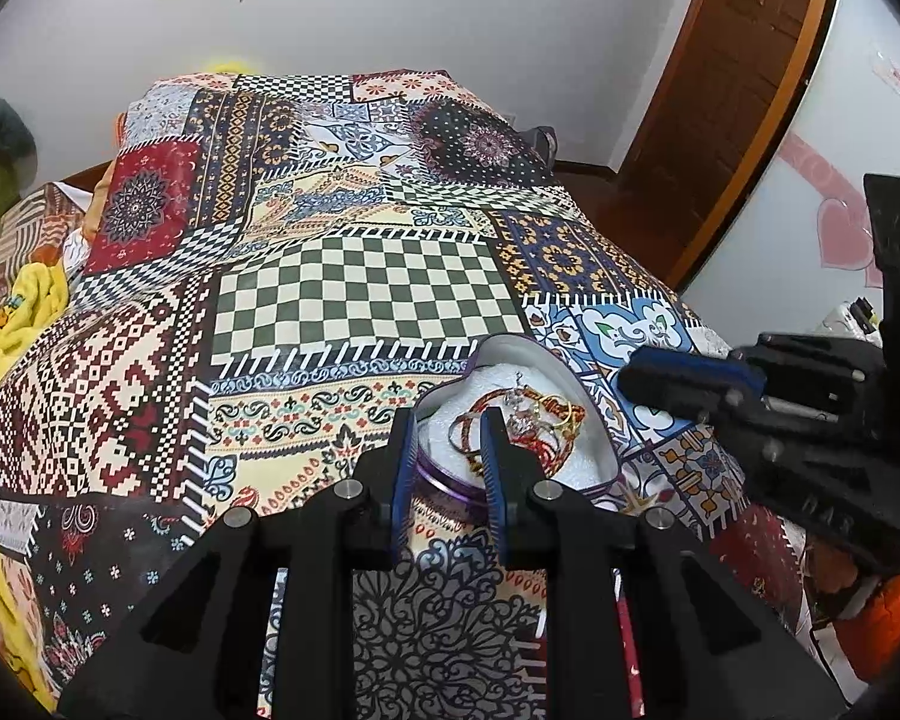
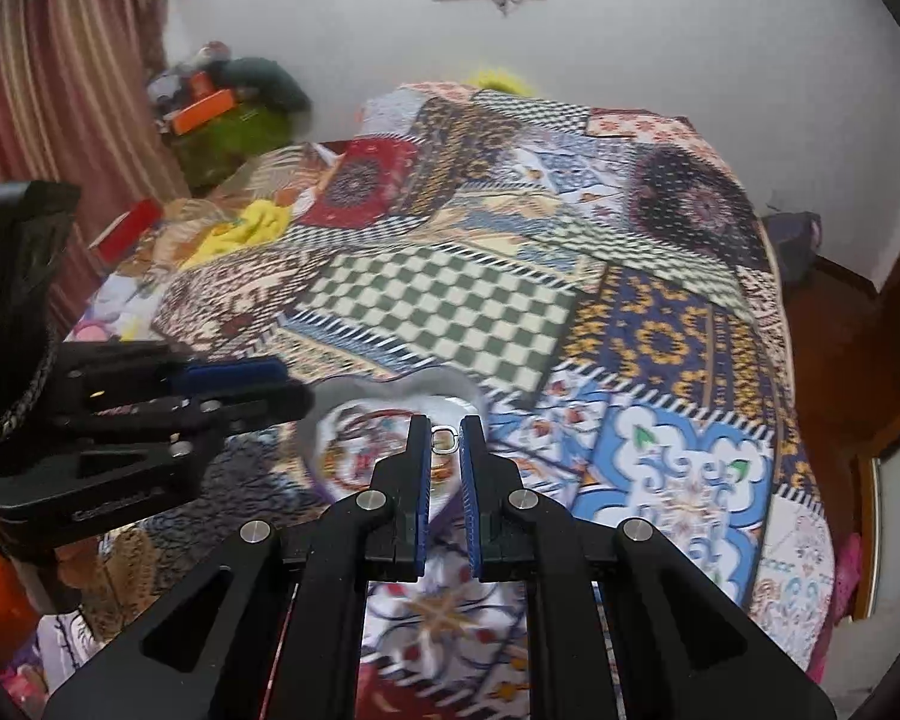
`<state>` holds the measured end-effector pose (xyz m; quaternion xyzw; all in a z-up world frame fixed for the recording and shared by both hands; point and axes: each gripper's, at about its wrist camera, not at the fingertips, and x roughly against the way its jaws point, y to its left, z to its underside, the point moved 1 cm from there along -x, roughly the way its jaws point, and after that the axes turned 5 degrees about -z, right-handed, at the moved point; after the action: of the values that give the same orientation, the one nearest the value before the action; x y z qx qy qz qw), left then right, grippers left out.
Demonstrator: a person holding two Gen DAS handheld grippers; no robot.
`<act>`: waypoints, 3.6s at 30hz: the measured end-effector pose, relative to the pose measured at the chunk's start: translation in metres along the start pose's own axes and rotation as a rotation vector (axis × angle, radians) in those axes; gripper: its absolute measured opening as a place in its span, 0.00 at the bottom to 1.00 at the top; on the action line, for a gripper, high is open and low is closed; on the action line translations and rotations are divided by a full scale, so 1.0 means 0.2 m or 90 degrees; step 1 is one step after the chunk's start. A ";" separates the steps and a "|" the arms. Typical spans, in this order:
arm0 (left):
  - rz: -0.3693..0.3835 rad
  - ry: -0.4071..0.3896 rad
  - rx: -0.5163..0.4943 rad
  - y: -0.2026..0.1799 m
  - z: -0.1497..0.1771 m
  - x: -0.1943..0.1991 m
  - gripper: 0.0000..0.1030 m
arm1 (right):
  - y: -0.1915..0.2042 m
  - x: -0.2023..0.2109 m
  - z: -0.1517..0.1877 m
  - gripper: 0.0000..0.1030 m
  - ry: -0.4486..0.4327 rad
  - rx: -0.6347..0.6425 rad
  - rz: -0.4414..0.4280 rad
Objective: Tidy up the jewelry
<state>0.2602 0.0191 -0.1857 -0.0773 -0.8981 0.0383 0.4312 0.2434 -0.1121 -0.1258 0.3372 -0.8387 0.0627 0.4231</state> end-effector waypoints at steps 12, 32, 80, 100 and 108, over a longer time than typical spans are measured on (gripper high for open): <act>-0.001 -0.009 0.011 0.04 0.04 0.05 0.20 | 0.08 -0.12 0.06 0.08 0.058 0.015 -0.023; -0.069 -0.225 -0.018 -0.13 -0.01 0.81 0.21 | 0.26 0.56 -0.08 0.28 -0.161 0.006 0.034; -0.150 -0.461 0.019 -0.32 0.28 1.51 0.95 | 0.62 1.35 0.25 0.99 -0.461 -0.008 0.209; -0.154 -0.445 0.027 -0.30 0.25 1.47 0.97 | 0.61 1.35 0.24 0.99 -0.443 -0.013 0.208; -0.156 -0.446 0.025 -0.30 0.25 1.47 0.97 | 0.61 1.35 0.23 0.99 -0.444 -0.014 0.208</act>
<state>0.0330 0.0094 0.0165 0.0570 -0.9929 0.0280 0.1008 0.0250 -0.1748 0.0699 0.1953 -0.9756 0.0018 0.1006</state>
